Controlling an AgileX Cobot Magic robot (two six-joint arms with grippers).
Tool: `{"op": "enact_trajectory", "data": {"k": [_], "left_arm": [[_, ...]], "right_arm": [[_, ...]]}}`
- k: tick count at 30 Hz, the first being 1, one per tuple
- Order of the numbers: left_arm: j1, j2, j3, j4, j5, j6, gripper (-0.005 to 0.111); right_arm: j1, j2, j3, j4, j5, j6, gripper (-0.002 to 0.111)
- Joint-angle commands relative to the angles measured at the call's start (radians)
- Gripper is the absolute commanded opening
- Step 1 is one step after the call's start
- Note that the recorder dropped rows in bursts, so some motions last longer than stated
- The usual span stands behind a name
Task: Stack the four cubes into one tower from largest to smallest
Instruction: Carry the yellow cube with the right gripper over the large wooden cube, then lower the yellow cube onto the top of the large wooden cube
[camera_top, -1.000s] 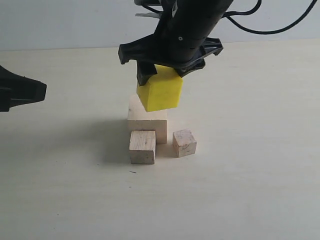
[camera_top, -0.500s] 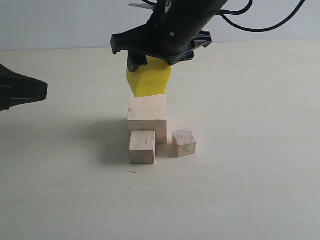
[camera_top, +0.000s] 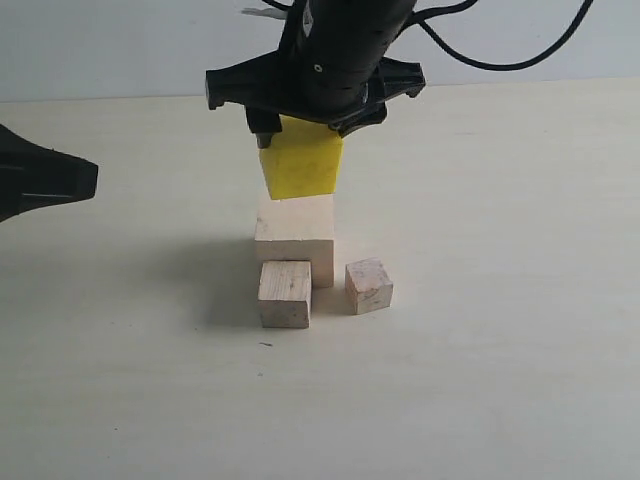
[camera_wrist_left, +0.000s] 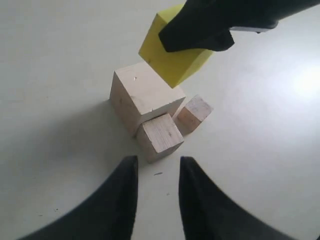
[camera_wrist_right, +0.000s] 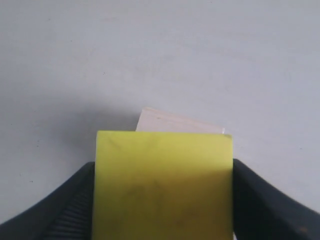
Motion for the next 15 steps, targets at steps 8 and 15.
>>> {"op": "enact_trajectory", "data": {"k": [8,15], "left_arm": [[0.002,-0.004,0.003,-0.012,-0.008,-0.004,0.03],[0.002,-0.004,0.003,-0.014,-0.005,-0.004,0.03]], "right_arm": [[0.02,0.11,-0.101,-0.105,0.075,0.212,0.0],[0.037,0.146,-0.101,-0.158,0.073,0.286,0.0]]}}
